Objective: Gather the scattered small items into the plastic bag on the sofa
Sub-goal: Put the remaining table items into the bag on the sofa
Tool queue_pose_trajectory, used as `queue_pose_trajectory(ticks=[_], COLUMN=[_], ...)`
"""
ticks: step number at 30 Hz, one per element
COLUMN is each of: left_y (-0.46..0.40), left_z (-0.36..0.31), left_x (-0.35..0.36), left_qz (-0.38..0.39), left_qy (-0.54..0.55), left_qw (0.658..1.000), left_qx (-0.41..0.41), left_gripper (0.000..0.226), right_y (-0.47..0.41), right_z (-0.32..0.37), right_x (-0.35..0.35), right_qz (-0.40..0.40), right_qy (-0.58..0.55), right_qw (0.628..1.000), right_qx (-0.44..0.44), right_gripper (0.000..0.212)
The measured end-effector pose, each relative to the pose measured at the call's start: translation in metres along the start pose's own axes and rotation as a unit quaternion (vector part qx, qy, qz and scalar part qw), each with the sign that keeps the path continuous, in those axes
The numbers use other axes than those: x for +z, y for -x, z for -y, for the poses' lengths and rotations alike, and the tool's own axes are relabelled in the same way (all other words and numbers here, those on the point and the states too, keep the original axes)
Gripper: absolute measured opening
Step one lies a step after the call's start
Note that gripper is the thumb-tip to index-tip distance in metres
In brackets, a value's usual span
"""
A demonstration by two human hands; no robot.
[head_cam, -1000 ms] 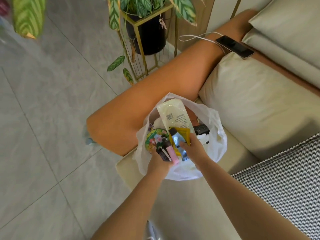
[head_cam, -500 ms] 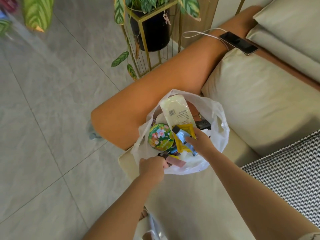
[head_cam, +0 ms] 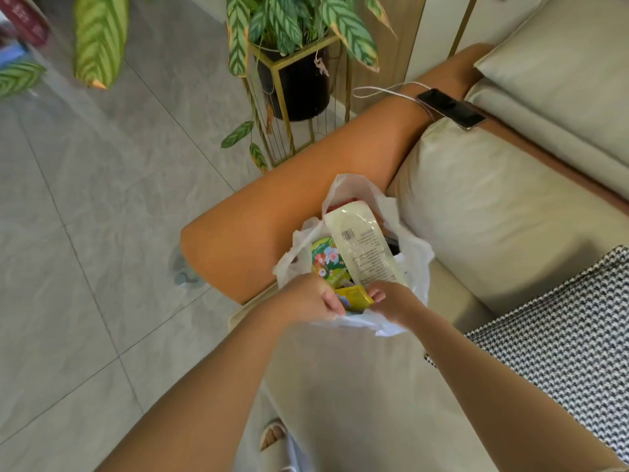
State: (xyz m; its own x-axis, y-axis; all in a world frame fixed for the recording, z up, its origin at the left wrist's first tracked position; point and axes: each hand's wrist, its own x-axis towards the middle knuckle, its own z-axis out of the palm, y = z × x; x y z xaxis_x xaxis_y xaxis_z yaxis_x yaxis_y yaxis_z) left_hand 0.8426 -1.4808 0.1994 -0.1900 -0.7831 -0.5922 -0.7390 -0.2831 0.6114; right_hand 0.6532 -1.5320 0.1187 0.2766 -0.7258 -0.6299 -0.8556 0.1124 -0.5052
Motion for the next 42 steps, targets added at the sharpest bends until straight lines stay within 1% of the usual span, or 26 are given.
queue_pose_trajectory(ticks=[2, 5, 7, 8, 10, 12, 14, 15, 19, 22, 26, 29, 31, 35, 38, 40, 42], left_y=[-0.001, 0.002, 0.003, 0.003, 0.004, 0.005, 0.006, 0.007, 0.011, 0.015, 0.027, 0.043, 0.056, 0.093, 0.134, 0.169, 0.206], left_z=[0.001, 0.005, 0.007, 0.008, 0.009, 0.011, 0.014, 0.015, 0.012, 0.009, 0.007, 0.013, 0.021, 0.045, 0.071, 0.089, 0.106], left_x=[-0.002, 0.011, 0.024, 0.03, 0.04, 0.047, 0.049, 0.05, 0.052, 0.053, 0.055, 0.059, 0.064, 0.084, 0.105, 0.121, 0.137], left_qz=[0.004, 0.023, 0.033, 0.034, 0.004, -0.039, -0.062, -0.067, -0.06, -0.072, -0.115, -0.146, -0.164, -0.178, -0.194, -0.206, -0.228], left_qy=[-0.014, -0.076, -0.101, -0.113, -0.138, -0.148, -0.146, -0.141, -0.099, -0.046, 0.019, 0.066, 0.096, 0.137, 0.151, 0.172, 0.18], left_qw=[1.0, 0.996, 0.993, 0.991, 0.987, 0.984, 0.982, 0.982, 0.987, 0.991, 0.99, 0.985, 0.98, 0.972, 0.963, 0.953, 0.943], left_qx=[-0.003, -0.03, -0.053, -0.067, -0.083, -0.093, -0.107, -0.11, -0.108, -0.105, -0.085, -0.064, -0.063, -0.075, -0.113, -0.142, -0.163], left_gripper=[0.019, 0.02, 0.023, 0.026, 0.039, 0.053, 0.06, 0.059, 0.05, 0.051, 0.048, 0.041, 0.034, 0.026, 0.018, 0.023, 0.025], right_y=[-0.001, 0.001, 0.002, 0.003, 0.004, 0.006, 0.007, 0.008, 0.015, 0.022, 0.035, 0.049, 0.062, 0.098, 0.128, 0.148, 0.17], right_z=[0.0, 0.001, 0.0, 0.0, -0.002, -0.002, -0.003, -0.004, 0.001, 0.011, 0.027, 0.042, 0.052, 0.061, 0.064, 0.067, 0.074], right_x=[-0.003, -0.002, 0.001, 0.001, -0.001, -0.007, -0.015, -0.019, -0.022, -0.016, -0.005, 0.006, 0.016, 0.052, 0.088, 0.115, 0.139], right_qz=[-0.021, -0.022, -0.012, -0.008, -0.021, -0.066, -0.114, -0.121, -0.075, -0.045, -0.028, -0.019, -0.019, -0.046, -0.021, 0.006, 0.016], right_qy=[-0.018, -0.013, -0.004, 0.007, 0.004, -0.03, -0.045, -0.052, -0.073, -0.063, -0.029, -0.048, -0.053, -0.021, -0.01, 0.04, 0.054], right_qw=[1.0, 1.0, 1.0, 1.0, 1.0, 0.997, 0.992, 0.991, 0.994, 0.997, 0.999, 0.998, 0.998, 0.995, 0.995, 0.99, 0.984], right_qx=[-0.005, -0.011, -0.004, -0.004, -0.009, -0.012, -0.005, -0.001, -0.008, -0.015, -0.024, -0.025, -0.041, -0.09, -0.099, -0.132, -0.17], right_gripper=[0.028, 0.03, 0.038, 0.046, 0.067, 0.082, 0.087, 0.087, 0.081, 0.073, 0.063, 0.054, 0.044, 0.025, 0.011, 0.017, 0.018])
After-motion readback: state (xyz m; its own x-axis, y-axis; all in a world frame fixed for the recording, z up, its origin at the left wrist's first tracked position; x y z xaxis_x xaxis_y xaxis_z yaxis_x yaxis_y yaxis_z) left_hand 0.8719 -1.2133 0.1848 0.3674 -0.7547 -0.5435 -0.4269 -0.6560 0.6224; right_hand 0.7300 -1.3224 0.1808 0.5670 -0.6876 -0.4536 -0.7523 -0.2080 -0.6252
